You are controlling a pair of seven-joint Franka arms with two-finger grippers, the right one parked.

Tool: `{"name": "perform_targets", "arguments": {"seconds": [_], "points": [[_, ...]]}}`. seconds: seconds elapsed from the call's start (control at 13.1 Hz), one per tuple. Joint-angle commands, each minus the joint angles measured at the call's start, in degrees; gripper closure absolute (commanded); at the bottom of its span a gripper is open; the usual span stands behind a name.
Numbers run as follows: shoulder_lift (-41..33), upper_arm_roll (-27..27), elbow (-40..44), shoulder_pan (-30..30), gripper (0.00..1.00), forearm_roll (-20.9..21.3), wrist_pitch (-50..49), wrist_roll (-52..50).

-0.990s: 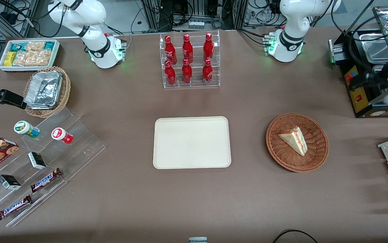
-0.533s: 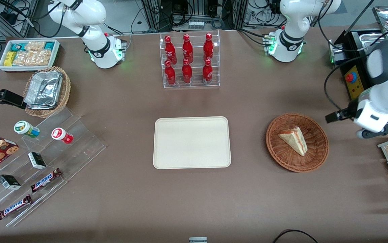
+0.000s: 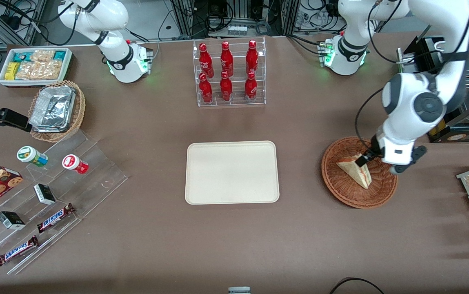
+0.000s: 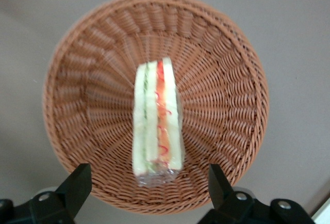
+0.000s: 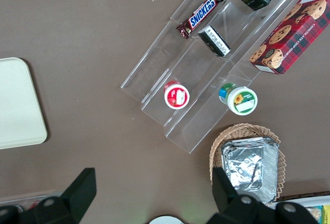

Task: Place sandwich from basket to tray
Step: 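Lower the left gripper over the sandwich and close on it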

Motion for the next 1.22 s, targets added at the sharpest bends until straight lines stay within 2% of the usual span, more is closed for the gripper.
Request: {"name": "perform_targets", "arguments": {"seconds": [0.0, 0.61, 0.69, 0.76, 0.84, 0.99, 1.07, 1.14], "points": [[0.73, 0.55, -1.75, -0.51, 0.0, 1.02, 3.29, -1.73], [6.53, 0.81, -3.43, -0.42, 0.01, 1.37, 9.63, -1.73], [7.06, 0.9, -3.34, -0.42, 0.04, 1.37, 9.81, -1.73], [7.23, 0.9, -3.25, -0.33, 0.16, 1.37, 9.81, -1.73], [7.15, 0.99, -2.99, -0.33, 0.39, 1.28, 9.81, -1.82], [7.24, 0.99, -2.55, -0.24, 0.73, 1.28, 9.81, -2.52], [7.06, 0.99, -2.29, -0.33, 0.82, 1.28, 9.72, -2.61], [6.71, 0.99, -1.85, -0.33, 0.85, 1.28, 9.55, -2.61]]}}
